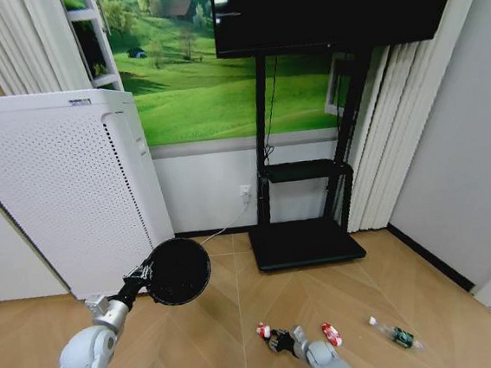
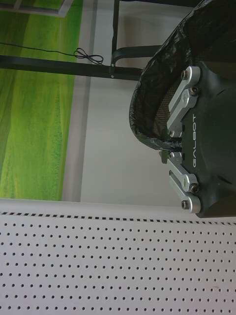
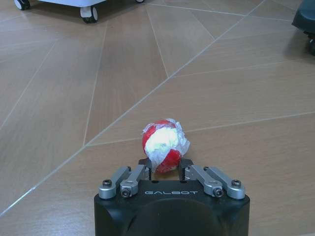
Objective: Pick up the trash bin and place the garbage on the floor into it.
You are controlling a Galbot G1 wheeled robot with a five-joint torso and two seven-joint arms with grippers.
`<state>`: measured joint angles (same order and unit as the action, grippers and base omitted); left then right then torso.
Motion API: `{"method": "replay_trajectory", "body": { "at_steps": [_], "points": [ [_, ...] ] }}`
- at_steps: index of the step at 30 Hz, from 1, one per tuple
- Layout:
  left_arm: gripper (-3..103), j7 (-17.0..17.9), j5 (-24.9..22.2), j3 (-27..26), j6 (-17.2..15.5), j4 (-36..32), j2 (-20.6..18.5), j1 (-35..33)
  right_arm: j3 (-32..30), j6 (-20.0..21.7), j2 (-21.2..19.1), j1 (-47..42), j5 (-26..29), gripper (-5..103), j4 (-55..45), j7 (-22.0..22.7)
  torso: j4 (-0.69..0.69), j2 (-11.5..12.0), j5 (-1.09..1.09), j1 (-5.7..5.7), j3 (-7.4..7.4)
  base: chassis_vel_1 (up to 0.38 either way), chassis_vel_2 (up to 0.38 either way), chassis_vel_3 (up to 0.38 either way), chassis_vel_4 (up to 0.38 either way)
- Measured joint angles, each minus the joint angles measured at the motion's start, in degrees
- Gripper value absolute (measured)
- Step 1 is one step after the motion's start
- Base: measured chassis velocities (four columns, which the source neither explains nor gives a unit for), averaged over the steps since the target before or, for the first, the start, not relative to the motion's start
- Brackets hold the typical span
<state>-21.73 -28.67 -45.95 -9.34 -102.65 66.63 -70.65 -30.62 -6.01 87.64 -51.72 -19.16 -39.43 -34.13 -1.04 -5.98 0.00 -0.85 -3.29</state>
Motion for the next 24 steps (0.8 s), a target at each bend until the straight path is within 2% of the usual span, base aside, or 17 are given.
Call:
{"method": "replay_trajectory", "body": {
  "at_steps": [1,8,15,17,21,22,24],
  "points": [
    [7,-0.1,-0.1,-0.2,0.1,0.1,-0.1,-0.1,0.0,0.0,0.2,-0.1,-0.1,23,-0.3,0.0,0.0,0.0,-0.01,0.0,0.0,0.0,0.0,0.0,0.0],
    [7,-0.2,-0.6,-0.7,0.3,0.1,-0.5,-0.9,-0.2,0.4,0.4,-0.8,0.1,22,-1.4,0.5,0.0,0.0,-0.01,0.0,0.0,0.0,0.0,0.0,0.0],
    [7,-1.2,-0.7,-0.3,0.4,1.4,-1.2,0.3,-0.8,0.7,-0.8,-3.6,3.2,22,-6.8,1.5,0.0,0.0,0.0,0.0,0.0,0.0,0.0,0.0,0.0],
    [7,-2.1,0.0,1.7,0.4,3.5,-1.3,2.7,-1.6,1.8,-1.4,-5.5,6.5,22,-11.9,2.3,0.01,0.0,0.0,0.0,0.0,0.0,0.0,0.0,0.0],
    [7,-2.6,1.0,4.3,0.7,5.7,-1.5,5.3,-2.3,2.4,-2.0,-6.7,9.7,22,-15.6,3.2,0.01,0.0,0.02,0.0,0.0,0.0,0.0,0.0,0.0],
    [7,-2.8,2.0,7.7,0.9,8.1,-1.4,8.4,-3.2,3.7,-3.1,-8.2,14.0,22,-19.7,3.8,0.02,0.0,0.01,0.0,0.0,0.0,0.0,0.0,0.0],
    [7,-2.8,2.5,9.8,1.0,9.4,-1.0,10.2,-4.0,4.4,-3.7,-9.0,15.7,22,-21.9,4.0,0.01,0.0,0.0,0.0,0.0,0.0,0.0,0.0,0.0]
  ]
}}
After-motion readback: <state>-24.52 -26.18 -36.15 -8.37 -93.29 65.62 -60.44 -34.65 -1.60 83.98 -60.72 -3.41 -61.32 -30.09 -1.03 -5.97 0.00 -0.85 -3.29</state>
